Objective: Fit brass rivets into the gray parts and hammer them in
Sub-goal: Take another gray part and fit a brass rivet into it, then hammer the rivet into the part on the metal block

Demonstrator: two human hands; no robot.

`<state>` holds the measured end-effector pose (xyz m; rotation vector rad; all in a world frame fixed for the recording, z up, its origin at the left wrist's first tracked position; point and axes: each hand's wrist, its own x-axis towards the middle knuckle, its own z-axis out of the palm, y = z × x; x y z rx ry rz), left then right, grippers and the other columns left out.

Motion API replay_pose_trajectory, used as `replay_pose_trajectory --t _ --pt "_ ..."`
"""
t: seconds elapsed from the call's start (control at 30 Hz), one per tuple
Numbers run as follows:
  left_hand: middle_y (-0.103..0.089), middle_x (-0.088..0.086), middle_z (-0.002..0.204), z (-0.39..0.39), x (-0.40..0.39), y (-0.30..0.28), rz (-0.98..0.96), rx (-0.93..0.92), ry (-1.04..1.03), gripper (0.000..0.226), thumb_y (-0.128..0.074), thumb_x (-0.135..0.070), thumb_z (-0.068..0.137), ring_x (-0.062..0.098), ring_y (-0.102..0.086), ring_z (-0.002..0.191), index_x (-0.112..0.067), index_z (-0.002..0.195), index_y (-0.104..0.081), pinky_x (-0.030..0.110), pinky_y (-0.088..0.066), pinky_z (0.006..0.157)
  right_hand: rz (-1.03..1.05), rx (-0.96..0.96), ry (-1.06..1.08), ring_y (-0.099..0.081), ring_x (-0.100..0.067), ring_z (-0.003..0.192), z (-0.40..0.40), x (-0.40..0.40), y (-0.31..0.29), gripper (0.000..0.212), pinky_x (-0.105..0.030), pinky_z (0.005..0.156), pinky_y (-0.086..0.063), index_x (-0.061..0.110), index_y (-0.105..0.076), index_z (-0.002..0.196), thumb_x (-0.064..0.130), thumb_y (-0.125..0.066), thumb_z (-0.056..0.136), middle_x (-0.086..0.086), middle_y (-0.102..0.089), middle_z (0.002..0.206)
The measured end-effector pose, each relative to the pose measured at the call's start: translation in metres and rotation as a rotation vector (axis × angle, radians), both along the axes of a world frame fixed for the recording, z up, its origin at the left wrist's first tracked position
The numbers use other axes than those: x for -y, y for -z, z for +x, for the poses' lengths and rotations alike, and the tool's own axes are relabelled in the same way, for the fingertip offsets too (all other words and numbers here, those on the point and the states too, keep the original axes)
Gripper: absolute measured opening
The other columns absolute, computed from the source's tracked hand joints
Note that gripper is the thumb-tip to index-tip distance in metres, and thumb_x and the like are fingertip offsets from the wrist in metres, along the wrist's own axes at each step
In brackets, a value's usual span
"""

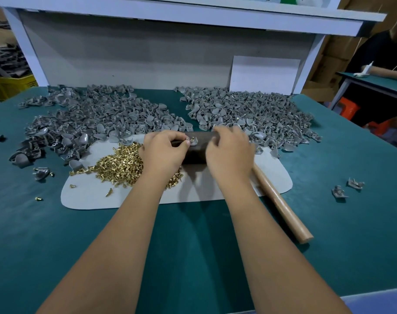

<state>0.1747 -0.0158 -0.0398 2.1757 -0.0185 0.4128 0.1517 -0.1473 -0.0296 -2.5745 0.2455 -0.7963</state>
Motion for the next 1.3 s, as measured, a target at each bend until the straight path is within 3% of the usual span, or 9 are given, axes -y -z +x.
replay_pose_trajectory --t 0.13,0.3,0.5,0.6,0.67,0.8,1.03,1.17,1.3 --pt "-0.055 -0.020 0.090 -0.001 0.002 0.001 0.041 0.017 -0.021 0.019 -0.066 -0.039 0.090 0.023 -0.045 0.126 -0.046 0.075 -0.058 0.049 -0.035 0.106 -0.035 -0.232 0.299 -0.040 -0.033 0.118 -0.010 0.031 0.001 0.034 -0.041 0.090 -0.037 0.010 -0.057 0.120 0.024 -0.051 0.089 -0.015 -0.046 0.126" --pt "-0.056 -0.020 0.093 0.000 0.001 0.003 0.041 0.016 -0.014 0.014 -0.066 -0.039 0.090 0.022 -0.043 0.127 -0.045 0.078 -0.060 0.048 -0.033 0.106 -0.060 -0.467 0.261 -0.046 -0.032 0.118 -0.011 0.042 0.000 0.034 -0.035 0.081 -0.041 0.012 -0.055 0.125 0.025 -0.050 0.094 -0.015 -0.052 0.125" --pt "-0.063 -0.022 0.102 0.002 0.003 0.005 0.036 0.018 -0.039 0.012 -0.065 -0.043 0.090 0.019 -0.036 0.129 -0.047 0.079 -0.061 0.043 -0.024 0.103 -0.098 -0.264 0.324 -0.050 -0.031 0.113 -0.017 0.035 -0.007 0.034 -0.036 0.068 -0.043 0.005 -0.042 0.122 0.017 -0.056 0.094 -0.015 -0.049 0.124" --pt "-0.061 -0.027 0.100 0.003 0.001 0.006 0.015 0.002 -0.027 0.018 -0.066 -0.045 0.089 0.016 -0.034 0.127 -0.050 0.074 -0.060 0.040 -0.020 0.100 -0.078 -0.072 0.274 -0.053 -0.028 0.073 -0.019 0.034 -0.023 0.020 -0.031 0.050 -0.031 0.014 -0.036 0.108 0.014 -0.052 0.095 -0.006 -0.055 0.091" --pt "-0.057 -0.028 0.096 0.003 0.002 0.006 0.018 -0.003 -0.022 0.023 -0.066 -0.045 0.089 0.016 -0.034 0.126 -0.053 0.069 -0.057 0.038 -0.019 0.097 -0.047 -0.025 0.158 -0.045 -0.027 0.063 -0.023 0.036 -0.032 0.017 -0.030 0.048 -0.026 0.016 -0.037 0.104 0.018 -0.051 0.096 -0.001 -0.049 0.075" --pt "-0.055 -0.028 0.095 0.004 0.003 0.004 0.038 -0.013 -0.039 0.027 -0.066 -0.045 0.089 0.017 -0.033 0.127 -0.053 0.066 -0.056 0.040 -0.020 0.099 0.013 -0.094 -0.050 -0.051 -0.026 0.078 -0.037 0.038 -0.040 0.022 -0.035 0.064 -0.042 0.028 -0.052 0.113 0.023 -0.056 0.092 -0.001 -0.062 0.093" --pt "-0.058 -0.029 0.095 0.003 0.003 0.005 0.016 -0.007 -0.033 0.017 -0.066 -0.046 0.089 0.014 -0.034 0.129 -0.050 0.072 -0.062 0.036 -0.015 0.090 0.006 -0.003 -0.078 -0.059 -0.027 0.085 -0.050 0.029 -0.033 0.044 -0.031 0.062 -0.035 0.047 -0.046 0.133 0.027 -0.053 0.094 0.001 -0.067 0.103" --pt "-0.064 -0.027 0.097 0.005 0.003 0.005 0.012 -0.017 -0.043 0.022 -0.068 -0.048 0.086 0.016 -0.042 0.127 -0.052 0.065 -0.061 0.042 -0.022 0.096 -0.112 -0.009 -0.077 -0.048 -0.024 0.069 -0.053 0.028 -0.033 0.047 -0.031 0.057 -0.032 0.047 -0.042 0.135 0.025 -0.051 0.095 -0.001 -0.064 0.090" --pt "-0.063 -0.027 0.093 0.007 0.004 0.005 0.002 -0.016 -0.056 0.030 -0.071 -0.048 0.084 0.016 -0.045 0.125 -0.053 0.058 -0.057 0.040 -0.020 0.092 -0.260 -0.096 -0.124 -0.062 -0.030 0.085 -0.051 0.026 -0.034 0.047 -0.032 0.062 -0.033 0.046 -0.043 0.134 0.024 -0.050 0.094 -0.002 -0.068 0.098"
